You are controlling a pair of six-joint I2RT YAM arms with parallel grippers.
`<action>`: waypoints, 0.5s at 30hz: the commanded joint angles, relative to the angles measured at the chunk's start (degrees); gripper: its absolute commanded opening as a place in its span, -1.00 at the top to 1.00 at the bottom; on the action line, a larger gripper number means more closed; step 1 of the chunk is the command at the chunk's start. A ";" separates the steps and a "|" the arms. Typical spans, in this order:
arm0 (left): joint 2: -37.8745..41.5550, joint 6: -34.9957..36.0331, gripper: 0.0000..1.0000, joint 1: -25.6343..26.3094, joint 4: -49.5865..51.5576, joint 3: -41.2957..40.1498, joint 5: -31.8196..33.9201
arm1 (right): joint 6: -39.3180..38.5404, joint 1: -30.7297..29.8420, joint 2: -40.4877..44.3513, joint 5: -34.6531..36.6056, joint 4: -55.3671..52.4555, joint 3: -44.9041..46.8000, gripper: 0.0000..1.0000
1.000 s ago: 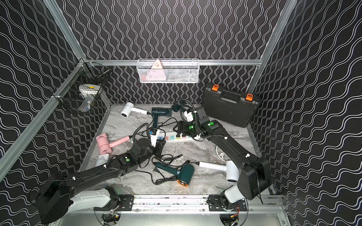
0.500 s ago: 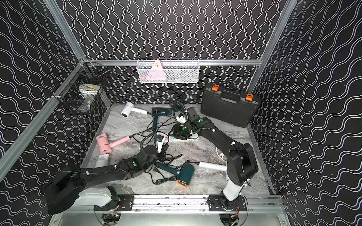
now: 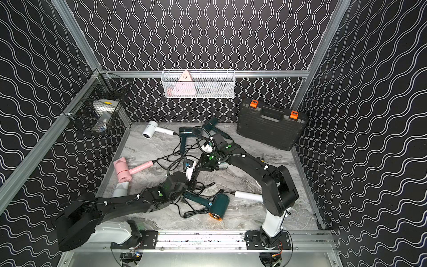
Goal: Charge the blow dryers
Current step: Pick up the plug from the center of the board.
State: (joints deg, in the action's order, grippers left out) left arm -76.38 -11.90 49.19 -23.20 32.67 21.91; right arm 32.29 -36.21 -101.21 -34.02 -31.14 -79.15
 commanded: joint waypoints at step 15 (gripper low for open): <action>6.24 -15.08 -0.98 -18.25 -0.33 -3.12 -35.17 | -9.50 2.89 0.19 -1.48 5.33 -0.91 1.00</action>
State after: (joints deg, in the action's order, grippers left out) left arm -70.39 -20.36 34.70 -20.64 30.85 1.10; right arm 26.28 -33.63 -101.49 -33.56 -28.32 -79.53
